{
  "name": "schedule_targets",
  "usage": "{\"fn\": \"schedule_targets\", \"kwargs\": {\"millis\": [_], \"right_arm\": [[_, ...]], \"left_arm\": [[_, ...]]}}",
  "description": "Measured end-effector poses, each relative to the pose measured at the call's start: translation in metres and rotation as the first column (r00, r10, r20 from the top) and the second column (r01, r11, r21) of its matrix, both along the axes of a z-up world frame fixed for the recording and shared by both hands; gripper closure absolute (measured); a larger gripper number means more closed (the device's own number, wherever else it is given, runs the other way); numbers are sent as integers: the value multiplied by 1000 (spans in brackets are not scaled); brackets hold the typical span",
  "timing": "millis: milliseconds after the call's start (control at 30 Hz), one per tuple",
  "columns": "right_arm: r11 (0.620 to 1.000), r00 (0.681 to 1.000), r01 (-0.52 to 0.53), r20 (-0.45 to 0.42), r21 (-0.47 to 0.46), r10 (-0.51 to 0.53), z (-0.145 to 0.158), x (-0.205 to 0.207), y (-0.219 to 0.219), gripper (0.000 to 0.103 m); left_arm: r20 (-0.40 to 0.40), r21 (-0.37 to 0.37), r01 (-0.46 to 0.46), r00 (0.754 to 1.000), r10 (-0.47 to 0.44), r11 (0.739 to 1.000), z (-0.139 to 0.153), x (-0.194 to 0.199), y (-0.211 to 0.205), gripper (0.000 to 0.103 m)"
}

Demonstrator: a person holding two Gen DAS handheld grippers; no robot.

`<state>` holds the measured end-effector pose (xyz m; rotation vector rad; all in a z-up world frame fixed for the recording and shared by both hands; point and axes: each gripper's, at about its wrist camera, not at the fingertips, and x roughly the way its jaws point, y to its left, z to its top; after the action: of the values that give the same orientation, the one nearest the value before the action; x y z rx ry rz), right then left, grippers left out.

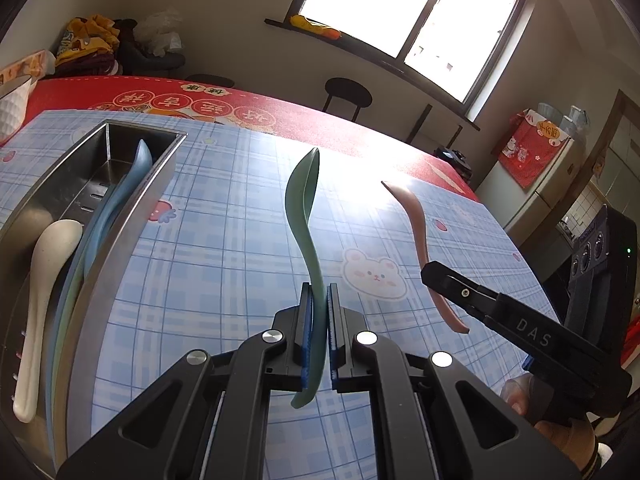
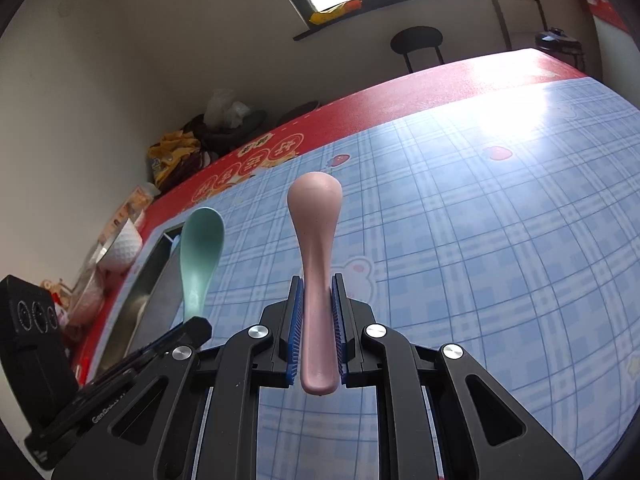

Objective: Organize utensils
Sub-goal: 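Lower the green spoon into the tray, open the left gripper while the right lifts the pink spoon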

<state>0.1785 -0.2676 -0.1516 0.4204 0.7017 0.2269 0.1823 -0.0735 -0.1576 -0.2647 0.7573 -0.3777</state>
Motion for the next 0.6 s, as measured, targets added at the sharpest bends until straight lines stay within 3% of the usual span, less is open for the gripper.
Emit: {"fn": "schedule_targets", "kwargs": {"millis": [200,600], "right_arm": [[999,997,-18,70,26,16,6,-8,-2,89],[996,991,-75,116,41,70,9,-15,-2,89]], "left_arm": [[16,5,-1,1000,1,1000,2,-4,-1,96],[8,37,-4,1000,4,999,9,-5,-8,96]]}}
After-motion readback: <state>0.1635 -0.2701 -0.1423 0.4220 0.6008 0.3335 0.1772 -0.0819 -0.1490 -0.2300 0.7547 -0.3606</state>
